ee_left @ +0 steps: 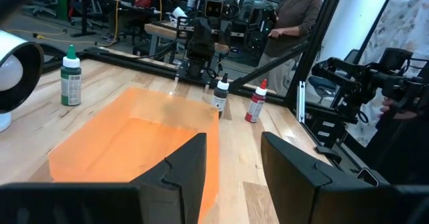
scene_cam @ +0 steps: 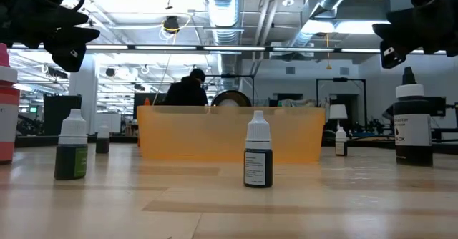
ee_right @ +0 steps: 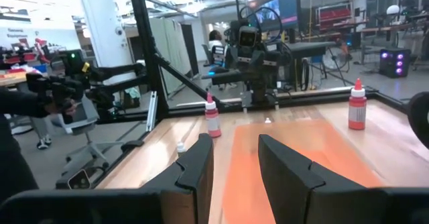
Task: Pick & Place food coloring
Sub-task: Put the large green food coloring bottle into the orange bin
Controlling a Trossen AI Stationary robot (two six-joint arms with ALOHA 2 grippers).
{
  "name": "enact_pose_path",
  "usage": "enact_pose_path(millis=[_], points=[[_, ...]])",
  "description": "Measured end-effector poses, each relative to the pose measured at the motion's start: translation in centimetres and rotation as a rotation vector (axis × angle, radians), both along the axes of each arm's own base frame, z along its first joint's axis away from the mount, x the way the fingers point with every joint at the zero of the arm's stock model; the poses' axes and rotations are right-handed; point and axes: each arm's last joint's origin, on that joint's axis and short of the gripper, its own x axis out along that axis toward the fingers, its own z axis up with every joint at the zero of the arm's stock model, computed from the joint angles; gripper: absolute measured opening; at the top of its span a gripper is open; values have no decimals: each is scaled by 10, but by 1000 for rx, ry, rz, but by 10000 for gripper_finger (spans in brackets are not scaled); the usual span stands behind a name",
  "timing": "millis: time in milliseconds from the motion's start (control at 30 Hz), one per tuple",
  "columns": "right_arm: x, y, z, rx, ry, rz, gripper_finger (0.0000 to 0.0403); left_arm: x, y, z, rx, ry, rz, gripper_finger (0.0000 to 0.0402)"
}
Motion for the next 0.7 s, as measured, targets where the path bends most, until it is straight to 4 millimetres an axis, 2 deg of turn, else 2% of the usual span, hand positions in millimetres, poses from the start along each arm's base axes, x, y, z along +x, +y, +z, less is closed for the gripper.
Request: enact_pose_path(millis=[300,700], points=[[0,0,2,37,-14,-5,107,0,0,0,2,-5,-1,134],[-5,-8,25,125,-259,-223,107,0,0,2,63,-31,4,134]])
